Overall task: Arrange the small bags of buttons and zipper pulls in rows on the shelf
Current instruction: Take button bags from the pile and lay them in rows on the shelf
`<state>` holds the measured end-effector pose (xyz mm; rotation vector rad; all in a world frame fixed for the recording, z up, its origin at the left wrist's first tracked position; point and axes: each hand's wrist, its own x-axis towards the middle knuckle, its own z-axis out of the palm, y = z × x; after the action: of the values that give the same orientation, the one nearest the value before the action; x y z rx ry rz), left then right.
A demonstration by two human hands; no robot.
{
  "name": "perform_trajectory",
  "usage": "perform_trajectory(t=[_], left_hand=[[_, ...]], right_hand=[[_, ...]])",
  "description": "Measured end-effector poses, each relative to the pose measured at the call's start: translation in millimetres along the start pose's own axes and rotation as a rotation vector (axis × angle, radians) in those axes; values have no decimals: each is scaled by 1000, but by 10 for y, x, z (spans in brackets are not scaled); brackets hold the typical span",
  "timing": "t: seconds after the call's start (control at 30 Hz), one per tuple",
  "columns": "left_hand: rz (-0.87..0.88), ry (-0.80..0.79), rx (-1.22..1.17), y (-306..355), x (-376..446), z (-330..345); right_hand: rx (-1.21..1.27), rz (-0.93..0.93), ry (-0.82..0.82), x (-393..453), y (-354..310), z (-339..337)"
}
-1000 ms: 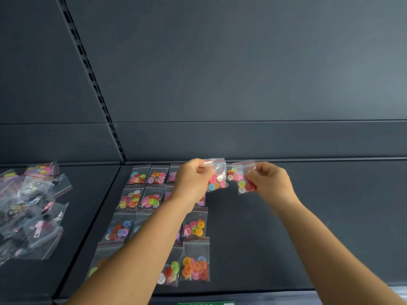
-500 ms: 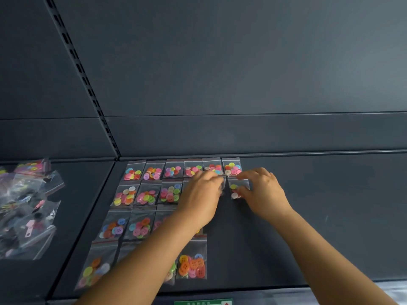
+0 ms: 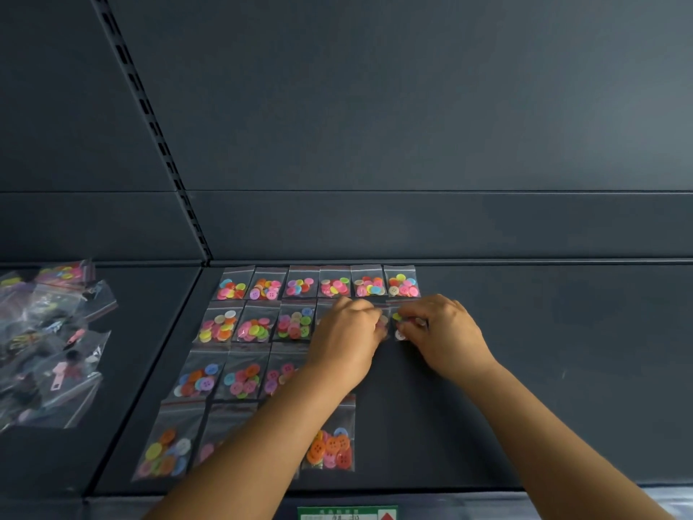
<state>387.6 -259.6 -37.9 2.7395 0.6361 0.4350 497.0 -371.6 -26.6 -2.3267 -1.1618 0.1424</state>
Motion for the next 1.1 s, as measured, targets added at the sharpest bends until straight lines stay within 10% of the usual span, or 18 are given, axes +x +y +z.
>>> perform_trajectory(t=[0.67,1.1], left_hand=[[-31,-62,117,73,23,-78],[31,-110,105,34,-124,-204]], right_hand=[[-73,18,-28,-49,-65,-10],[-275,-283,-115,-89,-124,-6]])
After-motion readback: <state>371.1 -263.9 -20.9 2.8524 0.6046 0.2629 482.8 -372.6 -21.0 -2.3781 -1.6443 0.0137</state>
